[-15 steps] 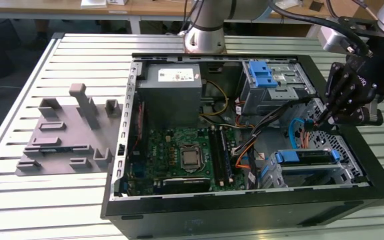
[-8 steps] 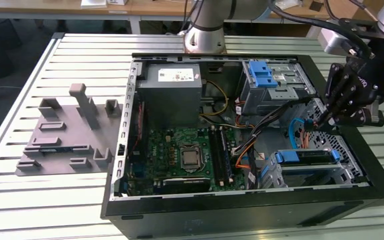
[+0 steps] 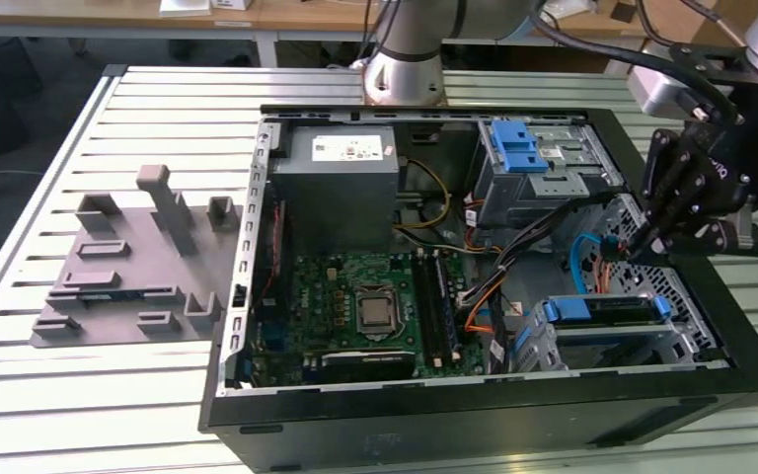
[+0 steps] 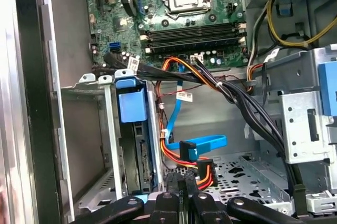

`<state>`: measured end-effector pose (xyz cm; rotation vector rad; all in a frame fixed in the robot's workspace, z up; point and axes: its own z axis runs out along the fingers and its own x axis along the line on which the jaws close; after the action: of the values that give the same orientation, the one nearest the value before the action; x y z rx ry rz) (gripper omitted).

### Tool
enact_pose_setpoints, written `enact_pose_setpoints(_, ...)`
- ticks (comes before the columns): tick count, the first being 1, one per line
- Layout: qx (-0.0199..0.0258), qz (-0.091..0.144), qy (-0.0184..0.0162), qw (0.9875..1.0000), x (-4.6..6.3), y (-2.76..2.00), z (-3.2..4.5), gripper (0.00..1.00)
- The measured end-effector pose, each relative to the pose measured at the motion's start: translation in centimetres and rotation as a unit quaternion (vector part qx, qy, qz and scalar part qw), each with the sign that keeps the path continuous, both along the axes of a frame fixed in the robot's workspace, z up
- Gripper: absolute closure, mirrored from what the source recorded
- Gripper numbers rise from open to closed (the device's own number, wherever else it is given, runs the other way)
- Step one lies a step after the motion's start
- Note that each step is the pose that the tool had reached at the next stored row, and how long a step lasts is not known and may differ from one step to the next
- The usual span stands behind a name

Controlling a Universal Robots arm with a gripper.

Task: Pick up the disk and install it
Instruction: 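Insert the first disk wire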

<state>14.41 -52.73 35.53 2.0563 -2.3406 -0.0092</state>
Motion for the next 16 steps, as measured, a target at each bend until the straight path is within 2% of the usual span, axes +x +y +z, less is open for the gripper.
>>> enact_pose_setpoints(5, 0.0000, 0.020, -0.0016, 0.9998, -0.1, -0.18, -0.13, 0.84)
enact_pose_setpoints(9, 0.0000, 0.023, -0.0027, 0.9997, -0.6, -0.47, -0.23, 0.84)
enact_pose_setpoints(16, -0.0001, 0.025, -0.0033, 0.9997, -0.9, -1.61, -0.52, 0.84)
